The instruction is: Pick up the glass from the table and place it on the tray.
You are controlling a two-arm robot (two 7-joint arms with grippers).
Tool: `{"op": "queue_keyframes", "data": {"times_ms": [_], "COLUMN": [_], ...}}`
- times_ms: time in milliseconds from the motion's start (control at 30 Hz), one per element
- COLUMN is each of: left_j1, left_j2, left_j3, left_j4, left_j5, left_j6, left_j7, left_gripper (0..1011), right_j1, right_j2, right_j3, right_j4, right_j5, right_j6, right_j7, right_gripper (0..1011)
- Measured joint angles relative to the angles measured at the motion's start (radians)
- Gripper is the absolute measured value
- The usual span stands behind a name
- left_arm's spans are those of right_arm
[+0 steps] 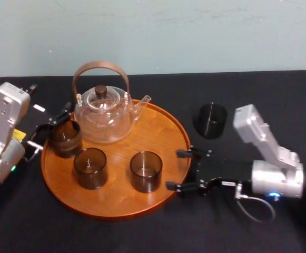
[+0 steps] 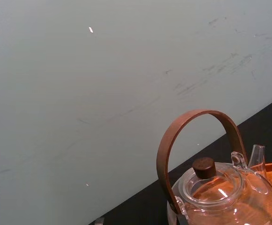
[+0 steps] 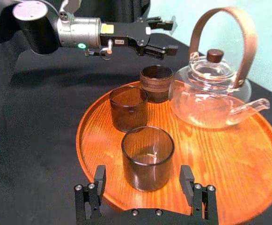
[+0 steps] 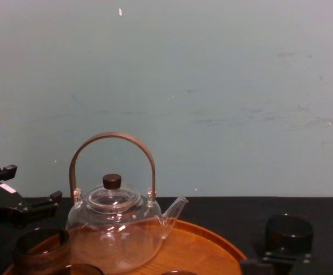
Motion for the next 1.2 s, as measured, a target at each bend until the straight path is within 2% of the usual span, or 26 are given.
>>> {"op": "queue_keyframes", "data": {"times_ms": [100, 300, 467, 600, 833, 1200], "left_j1": [0.000, 0.000, 0.000, 0.000, 0.000, 0.000], "left_j2": [0.000, 0.000, 0.000, 0.000, 0.000, 0.000], "left_j3": [0.000, 0.000, 0.000, 0.000, 0.000, 0.000], "left_j4": [0.000, 0.000, 0.000, 0.000, 0.000, 0.000], "left_j5": [0.000, 0.000, 0.000, 0.000, 0.000, 0.000], "left_j6": [0.000, 0.000, 0.000, 0.000, 0.000, 0.000], "left_j7": [0.000, 0.000, 0.000, 0.000, 0.000, 0.000], "left_gripper": [1001, 1001, 1001, 1001, 1001, 1001], "right_j1": [-0.037, -0.101, -0.143, -0.167, -0.175, -0.136], "right_j2": [0.051, 0.118, 0.142, 0.143, 0.112, 0.055], "right_j3": [0.028, 0.090, 0.140, 0.177, 0.227, 0.247], "right_j4": [-0.049, -0.114, -0.135, -0.137, -0.102, -0.031], "right_j5": [0.022, 0.060, 0.083, 0.089, 0.085, 0.052], "right_j6": [-0.014, -0.033, -0.036, -0.023, 0.035, 0.085], "right_j7": [-0.001, -0.030, -0.079, -0.133, -0.237, -0.292], "right_gripper": [1002, 1002, 1002, 1002, 1002, 1002]}}
